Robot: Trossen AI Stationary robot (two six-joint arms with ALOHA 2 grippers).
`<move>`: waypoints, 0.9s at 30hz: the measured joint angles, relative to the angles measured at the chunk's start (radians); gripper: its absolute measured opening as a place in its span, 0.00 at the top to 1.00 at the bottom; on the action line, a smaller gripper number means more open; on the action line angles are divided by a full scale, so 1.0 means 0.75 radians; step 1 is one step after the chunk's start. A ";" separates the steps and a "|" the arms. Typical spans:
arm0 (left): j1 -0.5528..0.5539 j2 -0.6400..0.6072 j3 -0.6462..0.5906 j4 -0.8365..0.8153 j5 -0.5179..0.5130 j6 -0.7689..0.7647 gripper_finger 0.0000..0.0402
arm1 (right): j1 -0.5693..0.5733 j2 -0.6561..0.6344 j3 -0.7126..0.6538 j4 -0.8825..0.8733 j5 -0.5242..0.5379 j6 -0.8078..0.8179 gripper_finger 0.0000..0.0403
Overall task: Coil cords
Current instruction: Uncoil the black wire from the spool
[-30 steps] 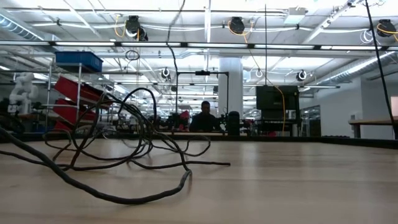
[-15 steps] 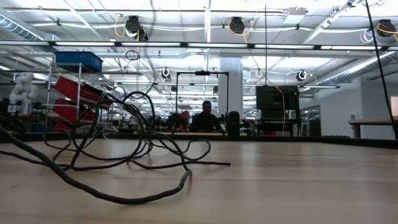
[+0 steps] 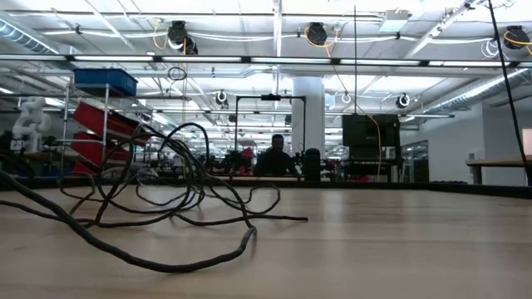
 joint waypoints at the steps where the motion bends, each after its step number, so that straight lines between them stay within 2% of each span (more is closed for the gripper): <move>1: 0.000 0.000 0.000 -0.001 -0.018 0.000 0.55 | 0.000 0.000 0.000 -0.001 -0.039 0.000 1.00; 4: -0.002 0.001 0.000 0.001 -0.089 0.020 0.53 | 0.000 0.000 0.000 -0.002 -0.075 -0.001 1.00; 6: -0.003 0.000 0.000 0.004 -0.088 0.038 0.53 | 0.001 -0.002 0.000 -0.003 -0.077 -0.007 1.00; 13: 0.027 0.053 0.000 0.000 0.097 0.004 0.53 | -0.020 -0.011 0.001 -0.010 -0.189 0.002 1.00; 18: 0.026 0.111 0.000 0.028 0.093 0.194 0.53 | -0.019 -0.011 0.001 -0.071 -0.292 -0.062 1.00; 22: -0.019 0.106 0.089 0.146 0.127 0.208 0.53 | -0.008 -0.011 0.002 -0.153 -0.431 -0.093 1.00; 27: -0.040 0.105 0.154 0.023 0.116 0.244 0.53 | -0.020 -0.011 0.001 -0.167 -0.534 -0.074 1.00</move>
